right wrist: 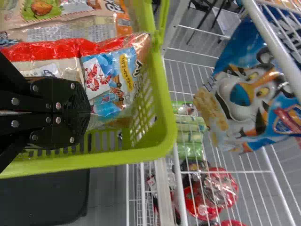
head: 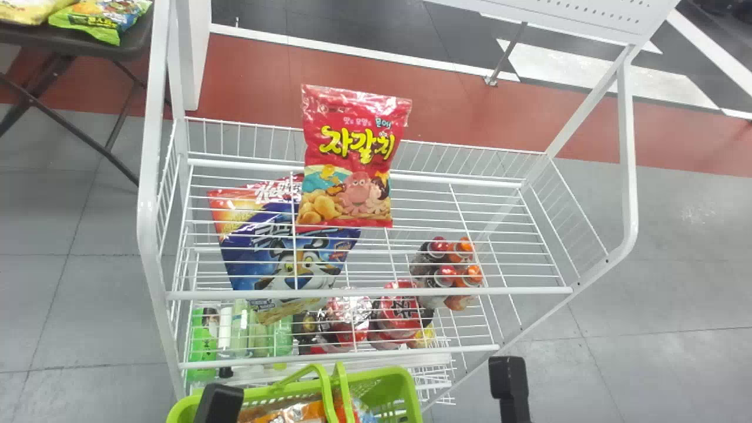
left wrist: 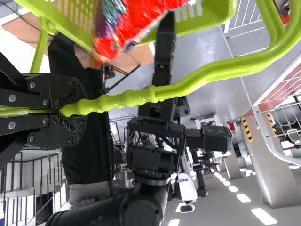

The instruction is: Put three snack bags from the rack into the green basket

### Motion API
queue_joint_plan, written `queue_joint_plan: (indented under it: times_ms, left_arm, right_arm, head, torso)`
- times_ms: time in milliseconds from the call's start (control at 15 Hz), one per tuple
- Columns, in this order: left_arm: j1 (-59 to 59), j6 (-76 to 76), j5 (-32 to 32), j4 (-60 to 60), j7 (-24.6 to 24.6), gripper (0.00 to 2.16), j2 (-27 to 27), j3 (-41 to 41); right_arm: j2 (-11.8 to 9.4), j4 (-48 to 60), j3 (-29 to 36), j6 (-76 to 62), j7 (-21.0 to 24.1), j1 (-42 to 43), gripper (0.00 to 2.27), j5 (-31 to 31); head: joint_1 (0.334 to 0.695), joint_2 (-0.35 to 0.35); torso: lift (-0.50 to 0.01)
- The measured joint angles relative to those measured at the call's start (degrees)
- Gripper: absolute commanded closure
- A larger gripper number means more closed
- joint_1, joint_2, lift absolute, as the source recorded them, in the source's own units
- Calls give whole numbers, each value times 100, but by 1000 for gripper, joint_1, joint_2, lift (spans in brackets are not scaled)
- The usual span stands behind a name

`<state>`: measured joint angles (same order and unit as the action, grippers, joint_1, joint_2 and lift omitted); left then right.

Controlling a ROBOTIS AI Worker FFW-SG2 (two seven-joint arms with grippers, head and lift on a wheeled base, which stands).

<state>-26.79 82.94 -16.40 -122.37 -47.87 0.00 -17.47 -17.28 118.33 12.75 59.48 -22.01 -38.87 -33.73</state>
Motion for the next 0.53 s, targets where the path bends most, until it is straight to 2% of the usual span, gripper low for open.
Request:
queue_joint_plan:
  times_ms: [67,133,400,533]
  left_arm:
    - [5,0,0,2,0,1335,0,1]
    - [7,-1,-1,3,-1,1335,0,9]
    - [-8,-19,-3,3,-20,1335,0,42]
    - [-10,-68,-9,15,-34,1335,0,46]
  right_arm:
    - [-8,99,21,104,-67,-19,282,-10]
    - [-12,316,107,275,-117,-64,-1,-28]
    - [28,1547,626,1398,-160,-212,46,-179]
    - [106,2030,858,1445,-116,-217,49,-157]
  head:
    - [695,-350]
    - [695,-350]
    - [695,-350]
    - [695,-350]
  torso:
    - [0]
    - [0]
    - [0]
    - [0]
